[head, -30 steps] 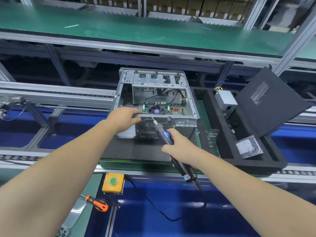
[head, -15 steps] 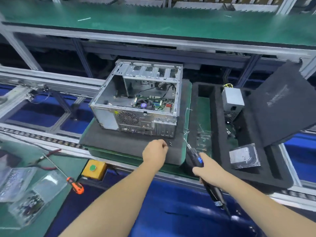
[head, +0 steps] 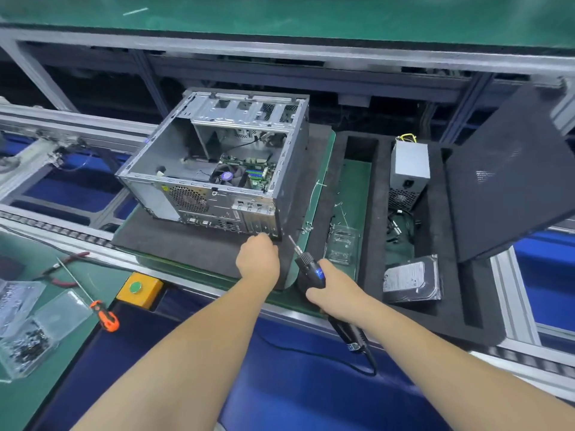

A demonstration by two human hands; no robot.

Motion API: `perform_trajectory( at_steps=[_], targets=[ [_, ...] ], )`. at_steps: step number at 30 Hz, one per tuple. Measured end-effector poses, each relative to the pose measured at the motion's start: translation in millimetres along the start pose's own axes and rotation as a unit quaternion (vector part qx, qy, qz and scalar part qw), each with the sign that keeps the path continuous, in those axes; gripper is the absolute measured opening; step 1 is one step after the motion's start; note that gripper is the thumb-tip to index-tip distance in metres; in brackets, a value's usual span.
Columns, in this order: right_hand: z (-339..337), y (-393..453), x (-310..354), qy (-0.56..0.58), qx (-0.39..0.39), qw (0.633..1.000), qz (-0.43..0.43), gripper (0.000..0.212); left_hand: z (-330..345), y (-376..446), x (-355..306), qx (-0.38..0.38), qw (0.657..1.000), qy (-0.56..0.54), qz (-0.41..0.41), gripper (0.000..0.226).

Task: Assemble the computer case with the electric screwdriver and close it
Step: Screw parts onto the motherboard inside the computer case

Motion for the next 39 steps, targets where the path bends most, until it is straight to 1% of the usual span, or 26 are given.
perform_trajectory(
  at_steps=[3,5,7,9,11,13,15,16,17,18,19,20,22,23,24,25,26,29,31,33,36,37,39],
  targets=[
    [-5.0,-1.4,6.2,-0.001,0.007,1.000,-0.007,0.031,-1.7,-1.1,-3.6,0.013,1.000,0.028,-0.004,0.015],
    [-9.3,-2.9,11.5,-0.003,0.009,1.000,-0.010,0.035,-3.4,-2.7,-3.6,0.021,0.999,0.045,0.003,0.018],
    [-14.4,-4.1,17.6,-0.008,0.010,1.000,-0.014,0.033,-6.1,-2.8,-2.8,0.028,0.999,0.046,0.008,0.021],
    [-19.0,-4.5,23.4,-0.010,0.012,1.000,-0.020,0.026,-8.0,-1.5,-0.7,0.032,0.999,0.033,0.012,0.021],
    [-23.4,-4.3,28.6,-0.015,0.011,1.000,-0.025,0.020,-8.8,0.3,4.0,0.028,0.999,0.009,0.016,0.020],
    [-26.6,-3.8,32.9,-0.020,0.011,0.999,-0.028,0.020,-10.8,1.6,9.3,0.015,0.999,-0.023,0.021,0.019],
    [-28.2,-3.4,37.7,-0.019,0.016,0.999,-0.027,0.019,-17.8,1.0,13.3,-0.003,0.995,-0.099,0.030,0.020],
    [-28.9,-3.7,41.0,-0.018,0.017,0.999,-0.027,0.019,-23.6,-0.7,15.0,-0.012,0.986,-0.163,0.029,0.019],
    [-29.9,-4.0,45.5,-0.017,0.017,0.999,-0.028,0.020,-31.3,-3.2,16.5,-0.019,0.970,-0.243,0.021,0.017],
    [-31.0,-4.7,51.7,-0.020,0.016,0.999,-0.028,0.023,-40.2,-5.8,18.1,-0.018,0.942,-0.336,0.010,0.016],
    [-32.2,-5.8,59.7,-0.029,0.014,0.999,-0.028,0.029,-50.4,-8.4,20.6,-0.008,0.901,-0.434,-0.002,0.016],
    [-33.1,-6.9,69.6,-0.040,0.010,0.999,-0.032,0.036,-61.6,-10.6,23.7,0.006,0.852,-0.524,-0.012,0.017],
    [-32.3,-8.2,91.9,-0.056,-0.005,0.997,-0.053,0.051,-86.8,-15.6,32.5,0.027,0.748,-0.662,-0.027,0.016],
    [-30.6,-8.7,103.9,-0.065,-0.010,0.996,-0.067,0.056,-100.3,-18.5,37.2,0.028,0.701,-0.712,-0.029,0.014],
    [-28.1,-9.9,116.5,-0.076,-0.012,0.994,-0.081,0.059,-113.4,-21.4,42.4,0.025,0.662,-0.749,-0.028,0.012],
    [-25.1,-11.8,129.3,-0.087,-0.012,0.992,-0.093,0.062,-126.2,-24.0,47.4,0.018,0.638,-0.769,-0.022,0.011],
    [-21.5,-14.0,142.3,-0.092,-0.007,0.990,-0.102,0.065,-138.2,-26.6,53.1,0.012,0.629,-0.777,-0.012,0.010],
    [-11.6,-20.1,175.6,-0.110,0.008,0.986,-0.125,0.066,-170.0,-32.7,69.9,0.006,0.630,-0.777,0.017,0.007],
    [-5.2,-24.8,194.7,-0.126,0.009,0.983,-0.134,0.058,-188.6,-35.2,83.3,0.006,0.625,-0.780,0.025,0.005],
    [0.9,-29.6,211.3,-0.142,0.007,0.980,-0.137,0.049,-204.0,-36.3,96.9,0.015,0.615,-0.788,0.034,0.010],
    [10.3,-35.5,231.2,-0.137,-0.004,0.979,-0.148,0.036,-219.3,-39.1,113.6,0.033,0.603,-0.796,0.042,0.015],
    [14.1,-37.9,235.4,-0.130,-0.012,0.980,-0.151,0.035,-222.1,-40.6,117.6,0.040,0.603,-0.795,0.045,0.017],
    [23.5,-42.9,242.3,-0.111,-0.031,0.982,-0.150,0.047,-226.2,-43.2,124.0,0.050,0.603,-0.794,0.049,0.020]
  ],
)
Point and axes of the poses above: each hand's wrist, its own y-axis towards the middle knuckle, its own z-axis out of the palm, x = y × z, the point moved 1 cm from there along y, towards the middle knuckle, and after that the axes turned 6 degrees about x, right-handed, at the moved point
